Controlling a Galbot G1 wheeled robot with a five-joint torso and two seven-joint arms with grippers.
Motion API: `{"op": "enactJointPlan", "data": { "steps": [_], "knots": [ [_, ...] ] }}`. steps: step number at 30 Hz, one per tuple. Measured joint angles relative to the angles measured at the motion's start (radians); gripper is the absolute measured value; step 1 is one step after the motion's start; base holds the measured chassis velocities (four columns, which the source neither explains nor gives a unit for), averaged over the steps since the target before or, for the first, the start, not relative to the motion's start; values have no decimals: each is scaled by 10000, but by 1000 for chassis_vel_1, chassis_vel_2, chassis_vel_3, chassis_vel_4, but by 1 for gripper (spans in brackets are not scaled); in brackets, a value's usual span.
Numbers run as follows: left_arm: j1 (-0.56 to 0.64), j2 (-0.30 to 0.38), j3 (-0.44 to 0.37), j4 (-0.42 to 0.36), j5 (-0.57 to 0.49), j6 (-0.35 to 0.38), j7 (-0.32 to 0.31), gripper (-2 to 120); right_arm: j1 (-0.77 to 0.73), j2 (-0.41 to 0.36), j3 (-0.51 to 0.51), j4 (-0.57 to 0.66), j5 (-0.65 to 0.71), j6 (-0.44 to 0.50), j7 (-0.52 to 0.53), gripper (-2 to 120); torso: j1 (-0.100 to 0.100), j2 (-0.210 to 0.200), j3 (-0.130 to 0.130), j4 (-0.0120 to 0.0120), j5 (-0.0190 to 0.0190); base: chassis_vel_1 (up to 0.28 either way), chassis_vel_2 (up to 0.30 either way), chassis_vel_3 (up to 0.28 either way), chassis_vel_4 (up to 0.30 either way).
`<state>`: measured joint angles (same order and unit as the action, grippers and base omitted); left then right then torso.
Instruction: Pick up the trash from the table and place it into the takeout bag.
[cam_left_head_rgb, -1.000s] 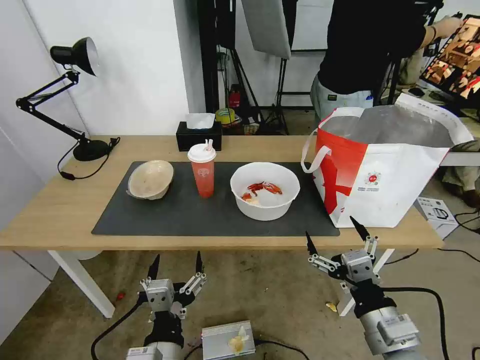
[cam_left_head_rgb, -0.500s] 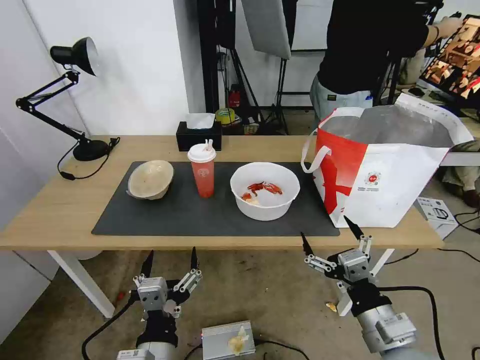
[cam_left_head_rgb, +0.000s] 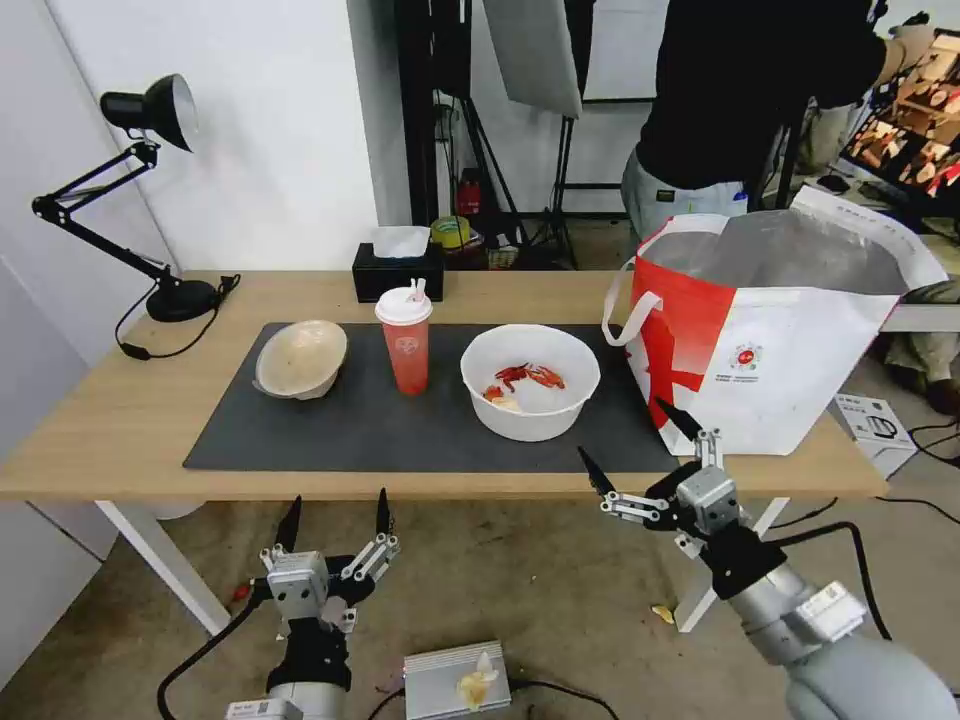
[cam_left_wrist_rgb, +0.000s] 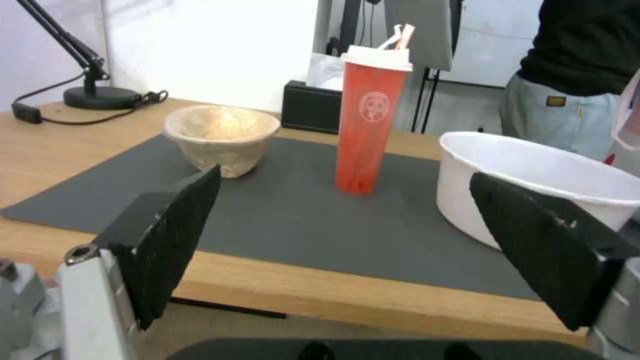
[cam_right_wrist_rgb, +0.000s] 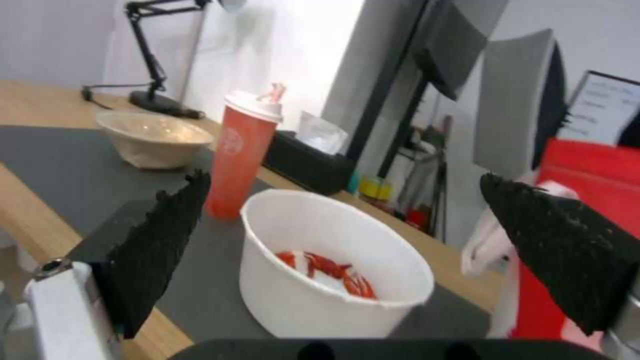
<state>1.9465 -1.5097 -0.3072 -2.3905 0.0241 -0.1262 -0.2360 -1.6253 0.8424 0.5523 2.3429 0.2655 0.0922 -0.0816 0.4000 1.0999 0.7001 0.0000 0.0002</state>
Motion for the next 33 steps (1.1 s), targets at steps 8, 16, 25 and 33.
{"op": "enactJointPlan", "data": {
  "steps": [8,16,25,33],
  "knots": [
    [-15,-33,-110,-1,-102,-1,64,100,1238,-1060,-183,-412,1052,-15,-581,100,0,0,-1,-1,0,0,0,0,0],
    [-106,-83,-224,94,-167,-29,97,100,2800,-2031,-669,-1064,1927,-130,-1356,100,0,0,-1,1,-1,0,0,0,0],
    [-144,-182,-184,145,-196,-41,221,100,4063,-2380,-1691,-1549,2293,-468,-1925,100,0,0,0,0,-1,0,0,0,0],
    [-152,-180,-182,185,-197,-49,234,100,5710,-2841,-2835,-2237,2744,-580,-2933,100,0,0,0,0,-1,0,0,0,0]
  ]
}}
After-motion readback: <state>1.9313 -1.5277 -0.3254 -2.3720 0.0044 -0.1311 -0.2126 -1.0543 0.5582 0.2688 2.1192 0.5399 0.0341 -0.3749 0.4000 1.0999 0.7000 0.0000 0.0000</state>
